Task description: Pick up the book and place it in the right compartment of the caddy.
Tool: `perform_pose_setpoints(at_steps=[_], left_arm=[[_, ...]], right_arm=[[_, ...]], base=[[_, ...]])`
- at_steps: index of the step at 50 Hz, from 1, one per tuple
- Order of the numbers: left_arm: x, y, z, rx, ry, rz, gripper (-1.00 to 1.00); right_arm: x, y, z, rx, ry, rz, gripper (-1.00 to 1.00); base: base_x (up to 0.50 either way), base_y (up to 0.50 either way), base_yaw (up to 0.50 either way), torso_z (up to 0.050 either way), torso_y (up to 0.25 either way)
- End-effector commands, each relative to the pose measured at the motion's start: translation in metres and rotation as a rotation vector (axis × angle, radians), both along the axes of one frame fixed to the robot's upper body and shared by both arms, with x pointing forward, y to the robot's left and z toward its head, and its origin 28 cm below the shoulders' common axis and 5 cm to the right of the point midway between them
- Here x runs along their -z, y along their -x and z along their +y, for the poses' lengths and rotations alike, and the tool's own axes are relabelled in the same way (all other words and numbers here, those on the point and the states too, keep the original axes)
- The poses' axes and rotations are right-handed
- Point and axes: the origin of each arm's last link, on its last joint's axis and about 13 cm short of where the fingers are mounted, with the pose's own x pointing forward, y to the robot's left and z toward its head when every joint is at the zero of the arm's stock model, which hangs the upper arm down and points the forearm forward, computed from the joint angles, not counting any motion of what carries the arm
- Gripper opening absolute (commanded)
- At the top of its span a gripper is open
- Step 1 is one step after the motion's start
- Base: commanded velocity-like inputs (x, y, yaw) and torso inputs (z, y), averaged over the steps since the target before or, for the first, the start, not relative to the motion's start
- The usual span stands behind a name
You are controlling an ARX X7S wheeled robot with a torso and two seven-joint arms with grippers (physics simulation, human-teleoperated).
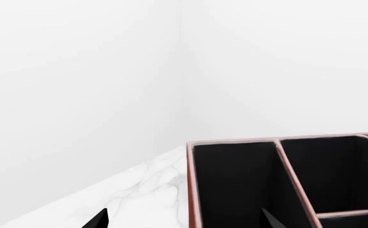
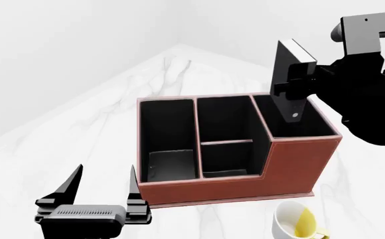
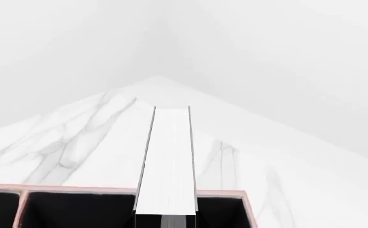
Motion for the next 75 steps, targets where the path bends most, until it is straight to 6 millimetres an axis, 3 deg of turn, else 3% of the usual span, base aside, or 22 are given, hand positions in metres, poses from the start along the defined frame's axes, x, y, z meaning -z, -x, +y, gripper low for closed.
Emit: perform_pose_setpoints(at_steps=[1,23,47,75], left_arm=[[0.000,0.000,0.000,0.000,0.000,0.001,1.00],[0.000,0.000,0.000,0.000,0.000,0.000,1.00],[0.000,0.000,0.000,0.001,-0.002,0.001,1.00],[0.000,0.000,-0.001,0.002,-0.004,0.002,1.00]], right_arm=[[-0.004,-0.004,-0.003,0.030,0.016,-0.039,-1.00],[0.005,-0.005,-0.003,0.025,0.014,-0.016,-1.00],[0.030,-0.012,-0.005,0.023,0.000,0.023,-1.00],[0.045,-0.013,-0.010,0.031,-0.012,0.052,-1.00]], base=[[0.00,0.00,0.00,0.000,0.000],[0.00,0.00,0.00,0.000,0.002],[0.00,0.00,0.00,0.000,0.001],[0.00,0.00,0.00,0.000,0.002]])
